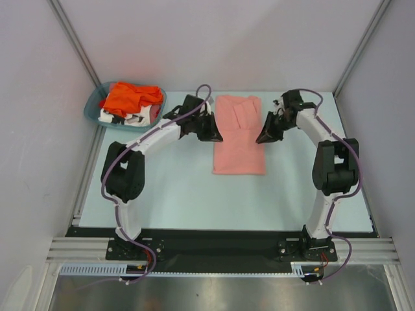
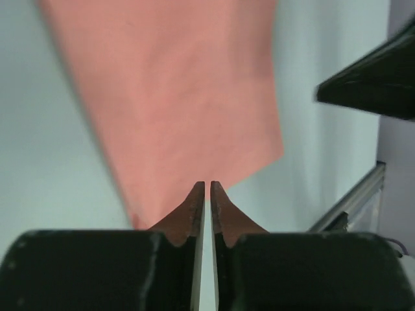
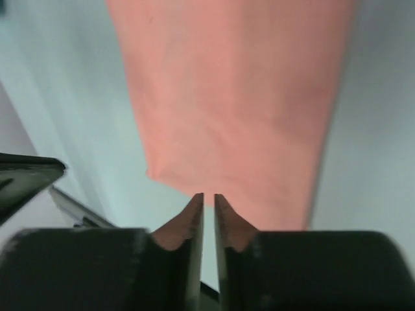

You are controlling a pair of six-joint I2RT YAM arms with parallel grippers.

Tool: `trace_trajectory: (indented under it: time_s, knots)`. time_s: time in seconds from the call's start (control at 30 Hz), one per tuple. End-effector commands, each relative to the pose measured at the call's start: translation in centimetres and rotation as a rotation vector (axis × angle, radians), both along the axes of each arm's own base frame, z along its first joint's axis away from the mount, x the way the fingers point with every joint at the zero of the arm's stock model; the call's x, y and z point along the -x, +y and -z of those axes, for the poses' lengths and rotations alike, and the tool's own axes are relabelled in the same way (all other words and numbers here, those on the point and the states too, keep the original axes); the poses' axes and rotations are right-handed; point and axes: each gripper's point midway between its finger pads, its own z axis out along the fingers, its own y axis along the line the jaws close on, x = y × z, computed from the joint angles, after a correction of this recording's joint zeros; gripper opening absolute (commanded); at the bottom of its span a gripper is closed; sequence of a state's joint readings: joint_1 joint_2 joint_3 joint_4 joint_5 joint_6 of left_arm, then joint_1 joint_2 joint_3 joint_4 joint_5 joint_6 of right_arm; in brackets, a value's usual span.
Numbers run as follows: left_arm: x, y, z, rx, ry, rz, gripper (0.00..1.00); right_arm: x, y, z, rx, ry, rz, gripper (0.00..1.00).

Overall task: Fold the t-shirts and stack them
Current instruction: Fold the tshirt

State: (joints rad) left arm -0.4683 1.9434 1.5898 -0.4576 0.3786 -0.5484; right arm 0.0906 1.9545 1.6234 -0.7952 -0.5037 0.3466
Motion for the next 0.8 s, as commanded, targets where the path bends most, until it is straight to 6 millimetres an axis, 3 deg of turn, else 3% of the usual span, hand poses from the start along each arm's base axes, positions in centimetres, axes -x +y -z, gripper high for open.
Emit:
trace_trajectory:
  time_s: [0.0, 0.07, 0.17, 0.37, 0.53, 0.77]
  knots:
    - [4.4, -3.8, 1.6, 0.089, 0.093, 0.098, 0.09, 2.9, 5.2, 0.8, -0.125, 0.044, -0.123, 0.13]
    - [4.9, -3.9, 3.0, 0.101, 0.125, 0.089, 0.07, 4.4, 7.2, 1.8, -0.116, 0.078, -0.178, 0.07]
    - [6.2, -2.7, 6.7, 0.063, 0.225, 0.047, 0.00, 5.8, 9.2, 3.4, -0.127, 0.130, -0.233, 0.01]
    - [7.4, -0.8, 11.6, 0.074, 0.366, -0.037, 0.00, 8.7, 10.8, 6.2, -0.245, 0.226, -0.299, 0.00]
    - [7.8, 0.3, 13.5, 0.047, 0.400, -0.066, 0.00, 10.5, 9.9, 8.8, -0.277, 0.304, -0.288, 0.00]
    - [9.5, 1.6, 15.4, -0.006, 0.442, -0.074, 0.00, 10.2, 5.9, 9.9, -0.280, 0.326, -0.181, 0.00]
